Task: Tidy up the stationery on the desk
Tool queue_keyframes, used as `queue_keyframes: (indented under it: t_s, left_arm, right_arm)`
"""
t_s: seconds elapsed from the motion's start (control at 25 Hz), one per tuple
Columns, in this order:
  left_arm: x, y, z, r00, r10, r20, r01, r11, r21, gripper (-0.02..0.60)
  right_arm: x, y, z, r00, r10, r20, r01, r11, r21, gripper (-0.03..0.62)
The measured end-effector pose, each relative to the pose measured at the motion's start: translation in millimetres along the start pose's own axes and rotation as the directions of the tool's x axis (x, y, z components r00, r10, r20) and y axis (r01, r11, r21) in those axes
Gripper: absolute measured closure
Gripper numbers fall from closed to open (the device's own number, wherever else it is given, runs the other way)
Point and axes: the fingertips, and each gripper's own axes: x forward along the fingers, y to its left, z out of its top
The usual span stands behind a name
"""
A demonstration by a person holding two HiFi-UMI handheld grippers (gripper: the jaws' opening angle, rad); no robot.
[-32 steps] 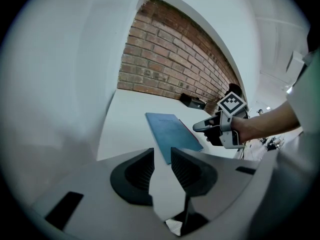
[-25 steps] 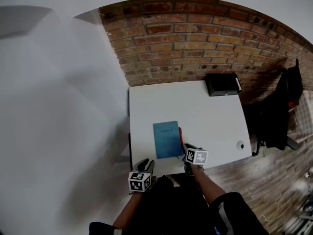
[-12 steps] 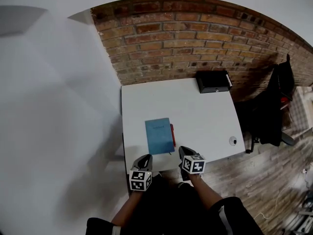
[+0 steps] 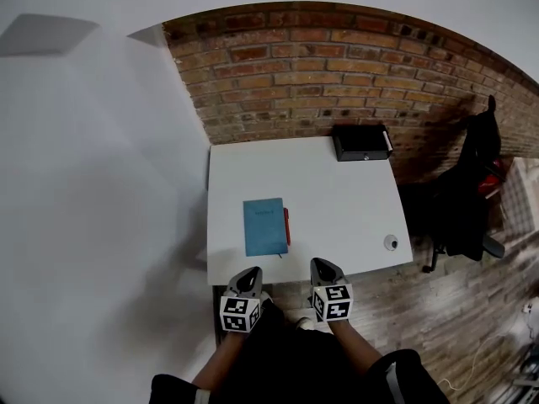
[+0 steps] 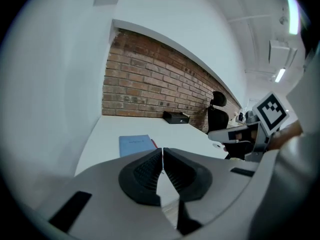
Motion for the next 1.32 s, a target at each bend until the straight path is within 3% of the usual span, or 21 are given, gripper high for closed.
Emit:
queue_keyframes:
  t_s: [0.52, 0.76, 1.32]
  left_arm:
    - [-46.1, -93.8, -3.5, 0.996, 0.017, 0.084, -0.026, 0.993, 0.113, 0.558]
    - [-59.9, -106.1, -9.9, 0.993, 0.036, 0.111, -0.049, 0.991, 0.121, 0.558]
    - [-68.9, -109.8, -8.9, 0.991, 0.066, 0.112, -0.079, 0.99, 0.113, 0.558]
  right_arm:
    - [-107.5, -20.0, -20.5, 0.991, -0.031, 0.133, 0.035, 0.999, -0.029, 0.572]
    - [-127.0, -15.3, -29.8, 0.989, 0.006, 0.15, 0.009, 0.995, -0.1, 0.572]
    - [-131.8, -10.7, -14.0, 0.981, 0.054, 0.188, -0.032, 0.993, -0.115, 0.572]
